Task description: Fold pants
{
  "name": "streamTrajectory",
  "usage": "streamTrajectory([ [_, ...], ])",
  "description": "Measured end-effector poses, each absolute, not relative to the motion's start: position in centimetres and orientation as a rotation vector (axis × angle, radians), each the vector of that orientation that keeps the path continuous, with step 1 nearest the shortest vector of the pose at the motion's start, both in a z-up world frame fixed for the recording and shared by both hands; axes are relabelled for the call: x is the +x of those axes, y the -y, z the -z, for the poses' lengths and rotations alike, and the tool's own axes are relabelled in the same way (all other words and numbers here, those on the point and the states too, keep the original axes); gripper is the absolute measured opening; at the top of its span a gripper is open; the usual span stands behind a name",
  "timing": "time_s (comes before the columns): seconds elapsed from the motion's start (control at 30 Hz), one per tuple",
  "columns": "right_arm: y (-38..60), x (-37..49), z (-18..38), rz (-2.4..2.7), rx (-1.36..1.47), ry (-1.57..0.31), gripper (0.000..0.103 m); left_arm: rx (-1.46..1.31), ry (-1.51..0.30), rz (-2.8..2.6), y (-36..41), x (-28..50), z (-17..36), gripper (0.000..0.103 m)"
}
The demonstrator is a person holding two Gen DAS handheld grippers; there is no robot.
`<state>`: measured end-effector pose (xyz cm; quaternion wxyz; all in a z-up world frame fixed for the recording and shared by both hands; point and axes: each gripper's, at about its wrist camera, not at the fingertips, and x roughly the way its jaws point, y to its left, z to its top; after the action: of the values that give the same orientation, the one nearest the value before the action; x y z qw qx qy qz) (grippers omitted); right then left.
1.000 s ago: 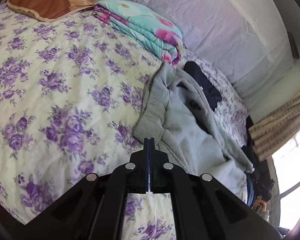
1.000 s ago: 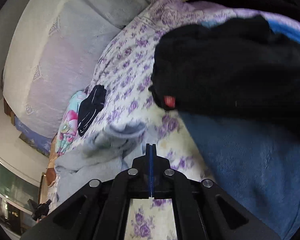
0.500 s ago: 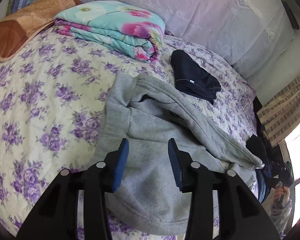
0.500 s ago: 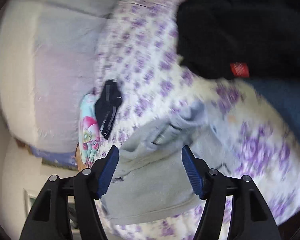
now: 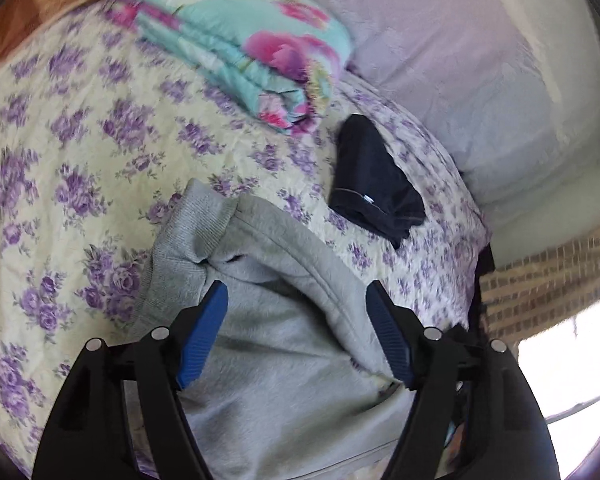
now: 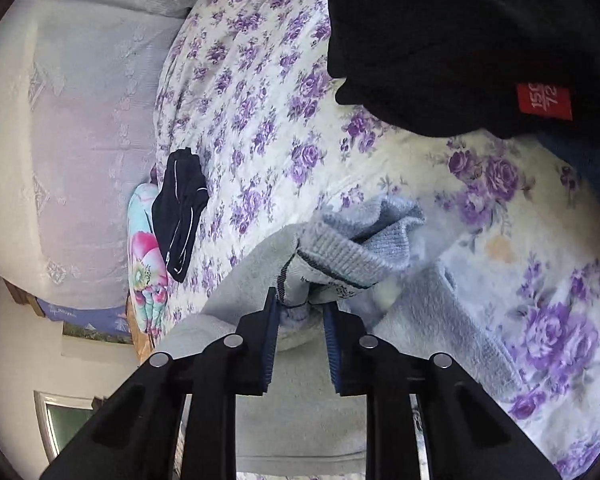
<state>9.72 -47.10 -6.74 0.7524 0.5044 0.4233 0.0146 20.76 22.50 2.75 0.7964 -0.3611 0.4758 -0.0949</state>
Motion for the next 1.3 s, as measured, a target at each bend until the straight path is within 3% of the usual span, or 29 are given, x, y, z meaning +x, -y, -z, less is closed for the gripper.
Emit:
streamTrajectory([
  [0.3, 47.5, 9.1, 7.5, -0.046, 1.136, -0.940, 0.021, -1.108, -1.248, 0.090, -23.5, 26.8, 1.7, 0.069],
  [0.7, 47.4, 8.8, 7.6, -0.075, 1.141, -0.942, 0.021, -1.033, -1.458, -0.114, -21.8, 30.6, 3.8, 0.073],
  [0.77, 47.5, 8.7, 7.7, -0.083, 1.145, -0.941, 0.021, -1.059, -1.452, -0.115, -22.3, 30.6, 4.9, 0.061],
  [0.83, 47.5, 8.5, 7.8, -0.094, 1.147, -0.940, 0.021, -1.109, -1.440, -0.103, -23.0, 30.1, 6.3, 0.029],
  [0.9, 47.5, 8.4, 7.8, -0.101, 1.143, -0.937, 0.021, -1.144, -1.409, -0.057, -23.4, 29.1, 7.2, 0.018],
  [1.0, 47.7, 8.2, 7.7, -0.108, 1.130, -0.932, 0.019, -1.183, -1.330, 0.012, -23.9, 27.2, 7.1, 0.014],
  [1.07, 47.9, 8.2, 7.3, -0.120, 1.122, -0.922, 0.012, -1.174, -1.272, 0.057, -24.0, 25.8, 5.9, 0.013],
  [1.3, 48.1, 9.2, 4.4, -0.134, 1.000, -0.847, 0.007, -1.053, -1.076, 0.293, -22.1, 20.2, -2.3, 0.012],
])
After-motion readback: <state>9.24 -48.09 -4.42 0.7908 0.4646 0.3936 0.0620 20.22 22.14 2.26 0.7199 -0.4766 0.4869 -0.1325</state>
